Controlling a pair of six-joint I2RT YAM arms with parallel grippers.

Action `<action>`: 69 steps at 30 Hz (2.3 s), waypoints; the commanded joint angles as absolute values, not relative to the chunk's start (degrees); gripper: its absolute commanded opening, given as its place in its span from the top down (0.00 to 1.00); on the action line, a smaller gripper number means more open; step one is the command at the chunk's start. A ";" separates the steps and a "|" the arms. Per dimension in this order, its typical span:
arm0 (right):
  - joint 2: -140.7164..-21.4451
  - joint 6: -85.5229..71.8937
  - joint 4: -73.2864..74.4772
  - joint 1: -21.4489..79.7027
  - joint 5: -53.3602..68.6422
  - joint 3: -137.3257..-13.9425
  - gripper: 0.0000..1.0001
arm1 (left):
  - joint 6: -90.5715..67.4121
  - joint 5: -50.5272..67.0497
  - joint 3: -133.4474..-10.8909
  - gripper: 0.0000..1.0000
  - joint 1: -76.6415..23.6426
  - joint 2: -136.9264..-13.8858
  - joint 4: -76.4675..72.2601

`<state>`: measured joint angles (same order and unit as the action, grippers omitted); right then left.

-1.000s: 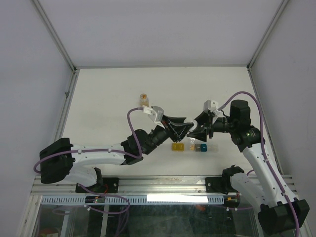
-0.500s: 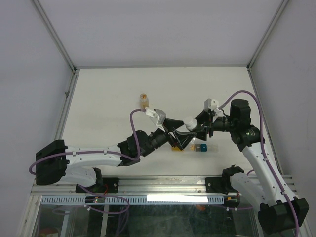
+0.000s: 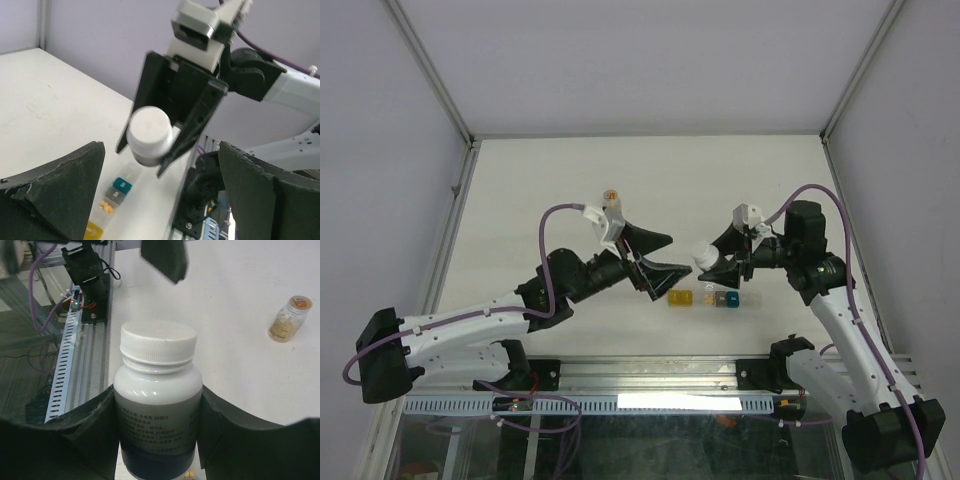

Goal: Sort the pills into containers

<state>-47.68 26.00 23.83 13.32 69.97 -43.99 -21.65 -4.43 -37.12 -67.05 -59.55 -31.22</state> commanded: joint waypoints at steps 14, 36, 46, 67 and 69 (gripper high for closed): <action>-50.21 28.04 24.44 13.46 79.89 -45.13 1.00 | -14.52 28.49 -55.07 0.16 -55.75 -70.99 -17.78; -50.01 27.90 24.31 13.63 79.62 -45.11 1.00 | -20.25 30.89 -55.33 0.35 -54.40 -75.10 -25.33; -50.16 27.94 24.26 13.63 79.46 -44.94 1.00 | -21.33 31.06 -54.32 0.56 -54.40 -75.06 -26.57; -51.31 24.52 21.84 13.62 70.07 -44.99 1.00 | -22.50 16.76 -48.95 0.75 -58.61 -71.10 -26.29; -51.40 24.48 21.81 13.65 69.98 -45.05 1.00 | -22.33 17.52 -49.35 0.74 -58.71 -71.38 -26.31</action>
<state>-51.18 25.50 25.10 14.02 73.36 -43.99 -22.94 17.82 -48.75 -57.43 -73.28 -25.74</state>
